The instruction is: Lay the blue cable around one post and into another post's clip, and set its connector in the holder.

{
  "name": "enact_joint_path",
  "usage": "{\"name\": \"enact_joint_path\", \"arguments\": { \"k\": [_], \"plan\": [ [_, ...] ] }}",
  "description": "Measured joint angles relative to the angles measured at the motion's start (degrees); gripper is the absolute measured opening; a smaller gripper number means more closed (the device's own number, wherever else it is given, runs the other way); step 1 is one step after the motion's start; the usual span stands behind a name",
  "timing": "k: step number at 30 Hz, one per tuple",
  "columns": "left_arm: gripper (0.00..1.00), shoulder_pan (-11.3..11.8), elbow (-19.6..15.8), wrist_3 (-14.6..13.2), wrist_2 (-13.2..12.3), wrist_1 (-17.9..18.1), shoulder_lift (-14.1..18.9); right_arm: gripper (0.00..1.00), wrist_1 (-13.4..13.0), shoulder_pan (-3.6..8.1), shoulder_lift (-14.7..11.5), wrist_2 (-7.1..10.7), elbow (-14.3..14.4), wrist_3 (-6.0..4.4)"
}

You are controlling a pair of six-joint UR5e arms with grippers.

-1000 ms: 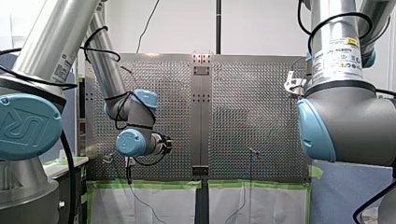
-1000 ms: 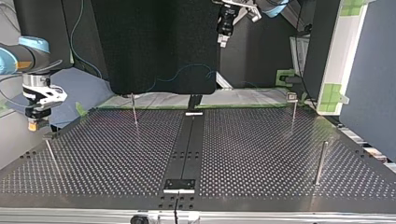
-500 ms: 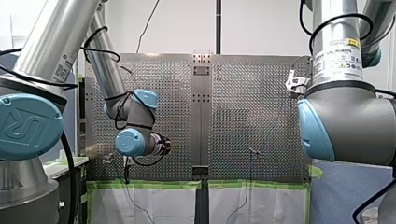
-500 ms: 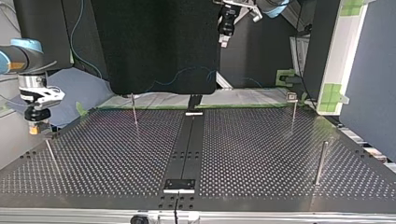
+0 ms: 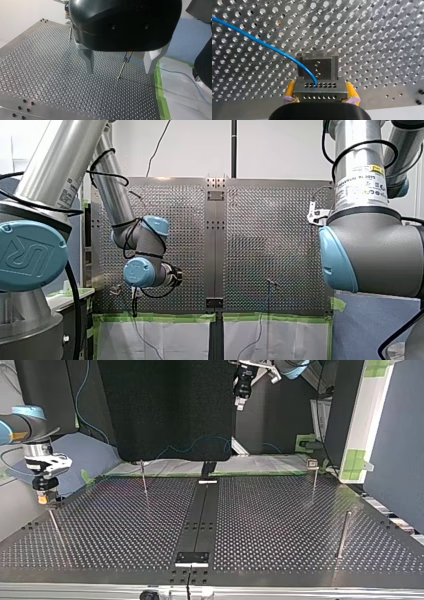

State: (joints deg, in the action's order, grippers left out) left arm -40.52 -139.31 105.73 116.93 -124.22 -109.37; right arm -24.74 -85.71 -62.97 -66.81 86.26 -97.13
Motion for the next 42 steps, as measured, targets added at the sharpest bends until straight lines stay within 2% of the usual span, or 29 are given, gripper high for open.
{"name": "enact_joint_path", "arguments": {
  "k": [6,9,17,23,33,42],
  "plan": [
    [1.00,0.11,0.05,-0.22,0.00,-0.14,0.00,0.00,-0.94,0.29,0.19,2.03,-0.53,1.10],
    [1.00,0.22,0.09,-0.25,0.00,-0.18,0.00,0.00,-1.24,0.33,0.47,2.85,-0.71,1.32],
    [1.00,0.40,0.11,-0.27,0.00,-0.19,0.00,0.00,-1.13,0.06,1.39,3.26,-0.93,1.84],
    [1.00,0.42,0.12,-0.27,0.00,-0.18,0.00,0.00,-1.43,-0.02,1.77,3.10,-0.97,1.50],
    [1.00,0.42,0.12,-0.27,-0.08,-0.16,0.00,0.00,-1.23,-0.22,1.96,2.70,-1.84,-0.14],
    [1.00,0.42,0.12,-0.27,-0.17,-0.16,0.00,0.00,-0.24,-0.59,2.49,2.41,-3.18,-0.65]
  ]
}}
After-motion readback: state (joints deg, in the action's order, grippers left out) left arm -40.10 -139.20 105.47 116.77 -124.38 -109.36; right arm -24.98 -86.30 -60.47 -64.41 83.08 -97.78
